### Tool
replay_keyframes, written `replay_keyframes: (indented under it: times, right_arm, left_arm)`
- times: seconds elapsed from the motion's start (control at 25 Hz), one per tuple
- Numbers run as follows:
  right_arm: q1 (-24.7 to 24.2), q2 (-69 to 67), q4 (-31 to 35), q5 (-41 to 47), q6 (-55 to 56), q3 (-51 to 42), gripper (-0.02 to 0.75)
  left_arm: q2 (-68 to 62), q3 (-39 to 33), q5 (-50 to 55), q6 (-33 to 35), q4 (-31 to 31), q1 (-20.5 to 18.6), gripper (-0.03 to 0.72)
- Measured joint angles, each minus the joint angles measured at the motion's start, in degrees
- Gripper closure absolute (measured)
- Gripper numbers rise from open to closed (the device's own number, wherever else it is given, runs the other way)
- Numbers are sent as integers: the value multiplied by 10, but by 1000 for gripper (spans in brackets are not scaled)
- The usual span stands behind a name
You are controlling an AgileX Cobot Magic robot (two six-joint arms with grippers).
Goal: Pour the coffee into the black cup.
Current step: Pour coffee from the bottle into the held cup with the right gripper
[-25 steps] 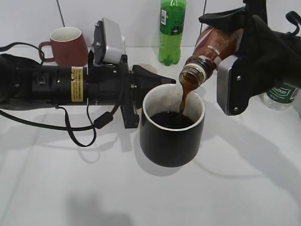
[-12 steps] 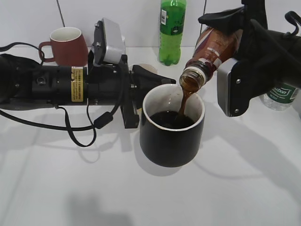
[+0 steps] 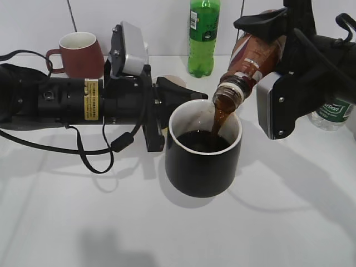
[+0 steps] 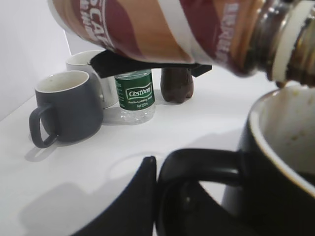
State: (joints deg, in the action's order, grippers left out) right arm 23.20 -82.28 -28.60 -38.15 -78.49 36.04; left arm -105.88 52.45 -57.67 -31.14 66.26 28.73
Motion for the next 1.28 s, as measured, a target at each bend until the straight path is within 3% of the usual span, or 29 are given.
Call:
replay_keyframes:
  times: [0.48, 0.72, 1.0, 1.28]
  right_arm:
    - [0, 0, 0, -2, -24, 0, 211]
    - [0, 0, 2, -2, 29, 0, 211]
    - [0, -1, -23, -4, 209, 0, 211]
    - [0, -1, -40, -4, 486, 0, 211]
  left_arm:
    - [0, 0, 2, 1, 0, 0, 643]
    - [0, 0, 2, 1, -4, 0, 643]
    - [0, 0, 3, 2, -39, 0, 643]
    - [0, 0, 4, 2, -75, -1, 643]
